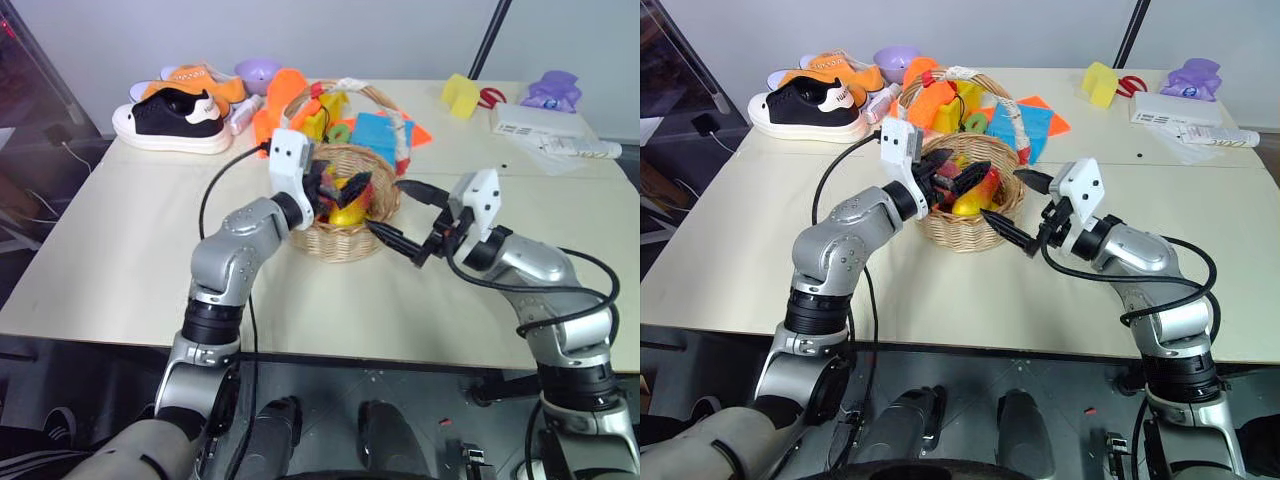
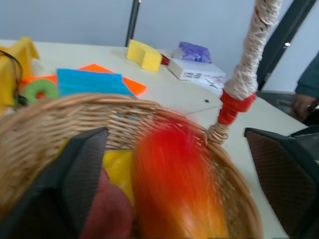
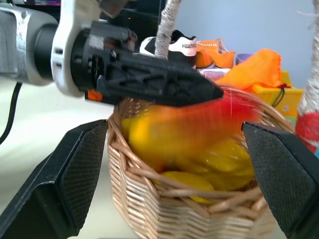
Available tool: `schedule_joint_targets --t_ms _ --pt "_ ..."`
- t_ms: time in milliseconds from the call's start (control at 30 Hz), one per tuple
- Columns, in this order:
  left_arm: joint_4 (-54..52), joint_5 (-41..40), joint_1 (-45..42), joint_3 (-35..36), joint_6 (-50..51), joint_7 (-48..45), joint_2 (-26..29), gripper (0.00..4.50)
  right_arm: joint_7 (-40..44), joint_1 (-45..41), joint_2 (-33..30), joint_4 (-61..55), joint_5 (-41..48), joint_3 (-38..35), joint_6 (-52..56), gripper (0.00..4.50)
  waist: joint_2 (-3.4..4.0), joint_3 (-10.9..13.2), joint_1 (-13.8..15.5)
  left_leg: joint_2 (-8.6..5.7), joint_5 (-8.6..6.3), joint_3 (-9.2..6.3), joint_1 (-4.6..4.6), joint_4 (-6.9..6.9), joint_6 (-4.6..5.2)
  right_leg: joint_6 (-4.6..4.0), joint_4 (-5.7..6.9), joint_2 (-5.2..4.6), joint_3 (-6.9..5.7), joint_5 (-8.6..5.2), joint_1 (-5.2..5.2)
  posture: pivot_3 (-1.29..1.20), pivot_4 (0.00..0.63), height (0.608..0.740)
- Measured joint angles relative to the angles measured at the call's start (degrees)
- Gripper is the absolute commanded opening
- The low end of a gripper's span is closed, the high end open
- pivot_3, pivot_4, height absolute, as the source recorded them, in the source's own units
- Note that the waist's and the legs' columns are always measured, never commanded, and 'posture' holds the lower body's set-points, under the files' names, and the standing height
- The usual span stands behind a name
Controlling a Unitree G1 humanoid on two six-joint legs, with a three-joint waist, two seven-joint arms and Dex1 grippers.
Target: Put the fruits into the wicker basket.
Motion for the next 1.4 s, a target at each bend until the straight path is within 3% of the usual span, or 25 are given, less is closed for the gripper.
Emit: schedule_joint_targets --t_ms 200,300,533,833,1033,1067,1100,1333,1400 --pt "-6.68 -2.75 2.86 -0.03 -0.15 -6.97 3.19 4.46 -2.19 0.12 0.70 0.45 0.28 -2.35 0.22 4.50 0.00 0.00 -0.09 0.02 0.00 0.00 0.00 0.00 0.00 0.00 0.00 0.02 0.00 0.00 0.00 0.00 0.150 0.740" --pt "-13.36 -4.15 7.11 1.07 -1.60 -14.62 13.32 4.46 -8.63 -1.12 4.13 3.13 -0.28 -4.41 1.24 4.50 0.05 -0.02 -1.27 0.07 0.03 0.02 0.06 -0.10 -0.06 -0.04 0.06 0.06 0.07 0.00 -0.06 0.00 0.150 0.740" --pt "-22.39 -7.18 26.56 9.03 -6.60 -22.94 23.60 4.46 -17.83 -5.35 10.76 7.29 -4.50 -2.89 1.95 4.50 0.11 -0.01 -1.52 0.10 0.05 0.03 0.06 -0.18 -0.09 -0.07 0.10 0.09 0.16 0.00 -0.15 0.00 0.150 0.740" --pt "-22.68 -11.42 41.34 25.30 -15.86 -28.70 27.44 4.46 -18.06 -11.29 13.10 15.55 -7.89 -0.57 -1.61 4.50 0.11 -0.01 -1.31 0.05 0.04 0.02 0.06 -0.15 -0.08 -0.26 -0.01 0.00 0.12 -0.09 -0.08 0.00 0.150 0.740" --pt "-23.30 -14.27 48.06 28.10 -18.04 -31.14 27.52 4.46 -17.44 -13.47 14.04 21.03 -9.57 -0.28 -3.84 4.50 0.15 0.01 -1.38 0.07 0.04 0.02 0.06 -0.18 -0.08 -0.26 0.01 0.01 0.13 -0.09 -0.10 0.00 0.150 0.740" --pt "-23.66 -14.53 48.69 28.19 -18.71 -31.06 27.50 4.50 -17.30 -13.89 14.07 21.93 -9.74 -0.23 -4.26 3.97 0.15 0.01 -1.37 0.07 0.04 0.02 0.06 -0.18 -0.08 -0.27 0.01 0.01 0.13 -0.10 -0.11 0.00 0.150 0.740" --pt "-24.11 -14.68 48.97 28.22 -18.94 -31.06 27.50 4.50 -17.18 -14.10 14.10 22.33 -9.84 -0.19 -4.34 3.77 0.15 0.01 -1.31 0.07 0.04 0.02 0.06 -0.18 -0.08 -0.27 0.01 0.01 0.13 -0.10 -0.10 0.00 0.150 0.740" --pt "-24.58 -15.98 51.64 28.26 -21.30 -31.64 27.51 4.50 -16.47 -14.46 14.96 23.17 -9.61 -0.54 -4.66 0.15 0.16 0.01 -1.32 0.07 0.04 0.01 0.06 -0.18 -0.08 -0.28 0.01 0.02 0.12 -0.10 -0.11 0.00 0.150 0.740" --pt "-24.38 -16.11 51.49 28.11 -21.45 -31.64 27.52 4.50 -16.23 -14.39 15.16 23.10 -9.07 -0.78 -4.76 0.03 0.17 0.01 -1.33 0.06 0.04 0.02 0.06 -0.19 -0.08 -0.28 0.01 0.01 0.13 -0.10 -0.11 0.00 0.150 0.740"
